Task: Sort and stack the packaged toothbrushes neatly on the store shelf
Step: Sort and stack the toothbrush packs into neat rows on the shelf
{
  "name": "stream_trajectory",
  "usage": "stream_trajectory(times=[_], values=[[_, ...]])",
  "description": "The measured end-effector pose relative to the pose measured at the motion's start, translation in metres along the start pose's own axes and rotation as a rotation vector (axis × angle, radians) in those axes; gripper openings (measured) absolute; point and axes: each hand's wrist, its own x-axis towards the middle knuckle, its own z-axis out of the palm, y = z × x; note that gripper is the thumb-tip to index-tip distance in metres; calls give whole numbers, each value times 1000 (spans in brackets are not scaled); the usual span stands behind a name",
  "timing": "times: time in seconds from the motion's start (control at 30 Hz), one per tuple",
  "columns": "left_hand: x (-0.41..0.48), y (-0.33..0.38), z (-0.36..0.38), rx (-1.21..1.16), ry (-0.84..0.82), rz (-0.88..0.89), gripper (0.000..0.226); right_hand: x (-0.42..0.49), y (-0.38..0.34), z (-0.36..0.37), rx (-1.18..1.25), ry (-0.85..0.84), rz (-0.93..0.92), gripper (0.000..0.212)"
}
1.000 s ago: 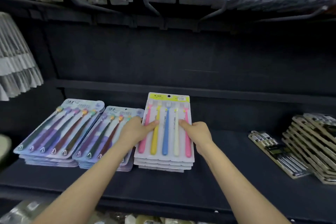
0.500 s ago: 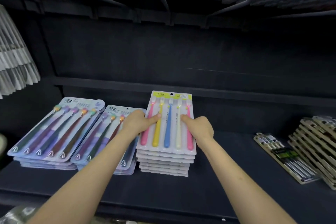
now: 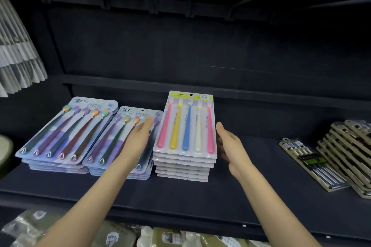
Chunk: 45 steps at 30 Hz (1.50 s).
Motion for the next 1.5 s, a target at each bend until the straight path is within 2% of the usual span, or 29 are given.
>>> stream_trajectory(times=[0.07, 0.17, 0.27, 0.37, 0.47, 0.57, 0.7, 0.77, 0.9, 1.07, 1.13, 1.2, 1.23, 1.3, 1.37, 1.4, 1.47, 1.5], values=[[-18, -3, -2, 181, 134, 193, 39, -15, 11, -12, -47, 46, -29, 56], [-54, 6, 15, 474, 303, 624, 40, -35, 26, -39, -236, 169, -144, 47], [-87, 17, 57, 514, 195, 924, 37, -53, 45, -79, -580, 305, -209, 39], [-108, 7, 114, 548, -42, 1050, 31, -66, 71, -129, -879, 444, -173, 40], [-108, -24, 172, 638, -240, 981, 26, -67, 93, -180, -1039, 559, -113, 42], [-90, -58, 221, 826, -356, 814, 38, -52, 102, -227, -1151, 642, -81, 45], [-63, -88, 266, 1153, -399, 635, 55, -4, 100, -271, -1299, 570, -90, 55], [-52, -94, 282, 1222, -422, 600, 58, 22, 102, -284, -1357, 494, -70, 61], [-37, -95, 299, 1217, -436, 574, 58, 53, 114, -295, -1438, 464, 3, 64], [-37, -89, 310, 1164, -370, 513, 55, 37, 119, -280, -1415, 556, -237, 54], [-41, -80, 322, 1095, -350, 458, 54, 21, 116, -268, -1426, 480, -305, 56], [-47, -73, 336, 1006, -349, 410, 54, 7, 106, -261, -1439, 331, -266, 58], [-50, -69, 344, 954, -348, 395, 54, 2, 100, -263, -1425, 308, -276, 59], [-57, -62, 360, 867, -350, 364, 57, -12, 79, -278, -1325, 415, -498, 55], [-64, -57, 374, 861, -363, 318, 64, -21, 56, -309, -1252, 725, -762, 43], [-67, -55, 379, 900, -364, 292, 68, -24, 45, -328, -1241, 876, -803, 40], [-72, -49, 387, 1005, -303, 282, 72, -25, 24, -366, -1260, 1037, -668, 44], [-75, -45, 391, 1028, -250, 316, 70, -23, 18, -382, -1263, 1029, -531, 49]])
